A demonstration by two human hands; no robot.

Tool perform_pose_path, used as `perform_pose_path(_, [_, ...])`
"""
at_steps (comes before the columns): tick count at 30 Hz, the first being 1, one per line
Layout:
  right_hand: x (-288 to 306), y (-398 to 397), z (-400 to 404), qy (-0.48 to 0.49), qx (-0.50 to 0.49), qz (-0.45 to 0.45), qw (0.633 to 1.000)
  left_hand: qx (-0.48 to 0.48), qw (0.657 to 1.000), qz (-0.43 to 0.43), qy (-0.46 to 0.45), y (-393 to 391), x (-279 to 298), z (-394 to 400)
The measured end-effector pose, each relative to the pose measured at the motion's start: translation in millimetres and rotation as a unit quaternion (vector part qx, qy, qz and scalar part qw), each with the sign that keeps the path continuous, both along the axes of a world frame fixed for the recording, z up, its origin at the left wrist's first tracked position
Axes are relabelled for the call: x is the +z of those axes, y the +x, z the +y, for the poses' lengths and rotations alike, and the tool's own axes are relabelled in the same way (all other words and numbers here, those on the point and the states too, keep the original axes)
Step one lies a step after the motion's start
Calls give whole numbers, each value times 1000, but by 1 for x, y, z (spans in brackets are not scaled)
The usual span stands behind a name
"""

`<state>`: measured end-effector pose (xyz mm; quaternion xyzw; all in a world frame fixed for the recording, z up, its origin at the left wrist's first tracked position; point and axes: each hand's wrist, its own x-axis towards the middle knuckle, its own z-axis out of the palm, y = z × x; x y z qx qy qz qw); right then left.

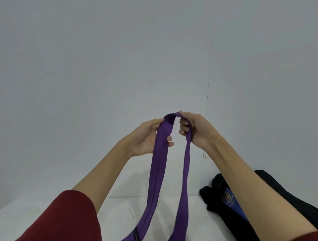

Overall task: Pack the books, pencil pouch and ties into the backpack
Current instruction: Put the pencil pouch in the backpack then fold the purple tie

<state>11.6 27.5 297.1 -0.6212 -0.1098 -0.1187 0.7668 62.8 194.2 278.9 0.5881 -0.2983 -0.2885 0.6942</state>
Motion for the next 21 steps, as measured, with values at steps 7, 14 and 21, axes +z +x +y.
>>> perform_pose_path(7, [18,-3,-12,-241,-107,-28,964,64,976,-137,155,17,-16,9])
perform_pose_path(14, [23,20,-16,-254,-316,-110,907,165,970,-149,-97,-1,55,-4])
perform_pose_path(21, [70,30,3,-202,-294,-139,924,172,933,-300,-103,-18,132,-21])
